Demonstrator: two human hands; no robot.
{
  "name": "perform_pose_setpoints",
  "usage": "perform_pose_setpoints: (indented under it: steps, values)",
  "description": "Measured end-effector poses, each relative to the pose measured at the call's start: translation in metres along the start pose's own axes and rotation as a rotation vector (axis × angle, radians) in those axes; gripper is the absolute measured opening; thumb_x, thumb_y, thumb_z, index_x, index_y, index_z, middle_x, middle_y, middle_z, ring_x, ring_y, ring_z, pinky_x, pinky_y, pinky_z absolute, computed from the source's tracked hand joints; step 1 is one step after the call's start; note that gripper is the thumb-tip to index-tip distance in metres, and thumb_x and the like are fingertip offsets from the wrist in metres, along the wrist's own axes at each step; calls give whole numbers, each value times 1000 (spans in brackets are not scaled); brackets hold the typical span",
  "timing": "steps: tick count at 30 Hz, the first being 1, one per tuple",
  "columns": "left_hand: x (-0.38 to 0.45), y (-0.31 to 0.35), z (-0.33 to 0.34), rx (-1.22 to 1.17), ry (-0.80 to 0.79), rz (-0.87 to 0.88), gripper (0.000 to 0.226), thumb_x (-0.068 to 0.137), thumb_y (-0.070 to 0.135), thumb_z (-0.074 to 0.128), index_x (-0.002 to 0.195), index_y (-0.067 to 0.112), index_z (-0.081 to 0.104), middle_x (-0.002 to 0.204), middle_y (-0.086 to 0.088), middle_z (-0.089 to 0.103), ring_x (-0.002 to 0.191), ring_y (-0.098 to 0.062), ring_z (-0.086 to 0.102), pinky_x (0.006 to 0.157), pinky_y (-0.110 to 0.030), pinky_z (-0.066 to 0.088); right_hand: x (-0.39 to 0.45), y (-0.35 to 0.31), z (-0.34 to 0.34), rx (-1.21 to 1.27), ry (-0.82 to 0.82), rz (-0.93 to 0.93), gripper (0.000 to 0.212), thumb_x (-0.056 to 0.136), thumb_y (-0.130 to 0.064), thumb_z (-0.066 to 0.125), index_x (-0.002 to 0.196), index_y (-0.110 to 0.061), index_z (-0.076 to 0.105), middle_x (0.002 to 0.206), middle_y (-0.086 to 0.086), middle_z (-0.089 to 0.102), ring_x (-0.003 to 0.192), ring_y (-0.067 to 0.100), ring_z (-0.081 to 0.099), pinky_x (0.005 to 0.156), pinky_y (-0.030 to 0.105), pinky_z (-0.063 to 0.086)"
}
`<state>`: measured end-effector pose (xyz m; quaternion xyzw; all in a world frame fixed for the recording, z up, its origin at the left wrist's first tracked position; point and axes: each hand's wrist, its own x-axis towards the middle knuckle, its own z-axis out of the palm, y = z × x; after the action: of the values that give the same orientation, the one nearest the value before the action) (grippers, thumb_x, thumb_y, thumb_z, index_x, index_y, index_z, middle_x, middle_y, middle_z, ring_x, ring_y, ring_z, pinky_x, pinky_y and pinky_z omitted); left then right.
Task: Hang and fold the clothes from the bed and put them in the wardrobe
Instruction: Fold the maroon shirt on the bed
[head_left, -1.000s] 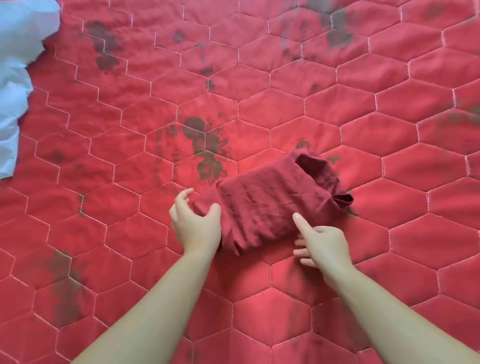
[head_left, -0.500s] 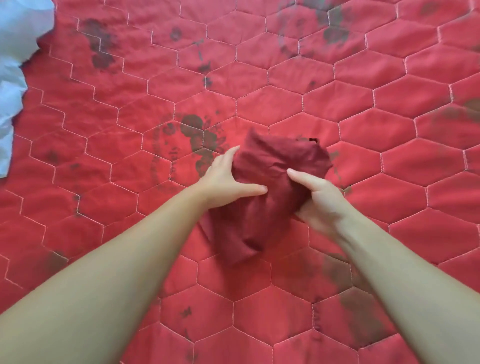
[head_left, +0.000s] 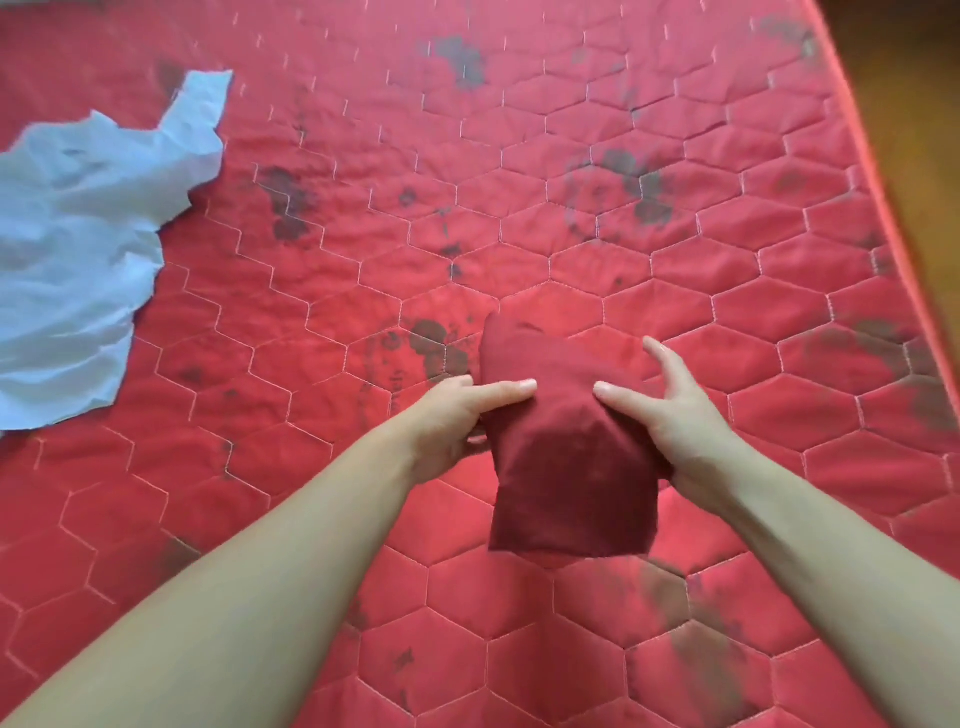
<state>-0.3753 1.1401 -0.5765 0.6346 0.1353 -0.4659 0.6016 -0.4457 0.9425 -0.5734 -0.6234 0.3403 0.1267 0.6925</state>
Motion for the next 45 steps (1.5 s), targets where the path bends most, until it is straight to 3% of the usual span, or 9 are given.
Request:
perform_pose_setpoints:
  steps: [6,8,13,20,26,32,37,41,45]
  values:
    - [-62,66,-5,105,457,234,99,62,47,85,145,22,38,133,4,54,118,-15,57,102,-31,44,-42,-80,8,-117,-190,-303,71,72,8,76,128,-33,57,116,2,70,99,9,68,85,22,54]
    - [-93,98,-8,96,362,394,108,56,43,87,148,35,31,135,3,56,121,-13,58,104,-32,45,-61,-121,11,-225,-207,-374,77,72,10,75,134,-30,52,117,-2,67,92,3,67,82,18,53]
    - [-191,190,-9,602,239,652,104,69,0,77,148,44,27,122,10,59,99,-4,65,83,-12,50,-118,-229,14,-707,-67,-671,64,66,-10,81,121,-34,60,101,-13,69,88,7,66,84,26,52]
    - [-340,296,0,1230,725,960,45,53,51,61,91,27,69,90,4,59,93,-21,55,81,-31,46,-230,-373,31,-1039,114,-1034,21,61,-32,80,69,-17,68,85,-5,61,79,16,60,76,35,50]
    - [-450,345,-8,292,266,963,9,81,12,67,72,12,66,62,-3,68,55,-11,63,53,-16,51,-345,-442,66,61,-401,-733,25,87,-20,61,106,-5,64,81,8,72,67,15,67,61,24,55]
    - [-488,347,-19,-89,224,854,38,101,19,47,70,10,65,51,-1,64,43,-5,62,41,-15,47,-396,-425,104,-34,-532,-564,40,62,-15,76,102,-11,71,84,10,73,65,19,67,58,31,55]
    - [-530,298,-3,-120,62,630,49,88,55,58,90,11,79,93,-14,75,79,-26,73,71,-32,58,-419,-425,106,32,-457,-582,13,82,9,57,90,-1,63,63,12,68,47,18,64,43,22,50]
    - [-553,264,15,-65,87,652,19,90,12,64,108,7,68,94,-14,75,74,-23,74,61,-29,59,-427,-415,94,-37,-426,-595,16,79,11,56,87,-2,62,65,14,66,51,22,61,47,25,51]
    - [-561,240,38,-85,144,775,51,73,-16,63,120,4,59,105,-19,72,86,-29,72,69,-34,59,-437,-397,70,37,-549,-392,25,62,-5,66,86,0,63,80,20,66,62,30,62,65,34,52]
